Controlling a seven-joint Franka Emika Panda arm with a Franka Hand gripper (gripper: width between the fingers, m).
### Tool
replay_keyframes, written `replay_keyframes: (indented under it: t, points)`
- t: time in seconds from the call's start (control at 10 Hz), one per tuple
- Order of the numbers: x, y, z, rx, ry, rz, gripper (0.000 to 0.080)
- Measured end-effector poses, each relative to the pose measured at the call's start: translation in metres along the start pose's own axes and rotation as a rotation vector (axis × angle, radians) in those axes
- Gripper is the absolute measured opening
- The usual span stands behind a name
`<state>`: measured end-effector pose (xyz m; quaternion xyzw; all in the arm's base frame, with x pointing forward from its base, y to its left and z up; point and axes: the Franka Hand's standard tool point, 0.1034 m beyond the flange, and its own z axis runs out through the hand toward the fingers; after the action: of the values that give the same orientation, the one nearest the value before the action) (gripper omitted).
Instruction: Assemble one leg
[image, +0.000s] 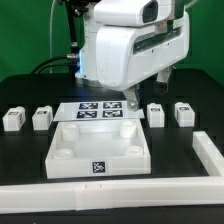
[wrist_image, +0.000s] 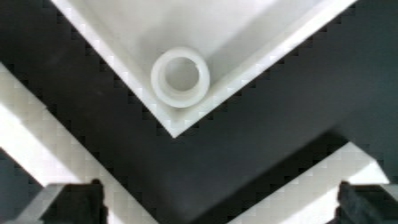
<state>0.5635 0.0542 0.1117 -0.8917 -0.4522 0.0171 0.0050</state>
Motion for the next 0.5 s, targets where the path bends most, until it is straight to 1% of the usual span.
replay_keyframes:
  t: [0.1, 0.2, 0.3, 0.4, 0.5]
  points:
    - [-0.001, -0.001, 0.0, 0.0, 0.0, -0.001, 0.065]
    - [-0.012, -0.01, 0.005, 0.0, -0.004, -0.068, 0.065]
    - [-0.028, -0.026, 0.01, -0.004, -0.005, -0.226, 0.065]
    - [-0.049, -0.043, 0.015, -0.01, -0.005, -0.371, 0.065]
    - [-0.074, -0.059, 0.022, -0.008, -0.007, -0.5, 0.065]
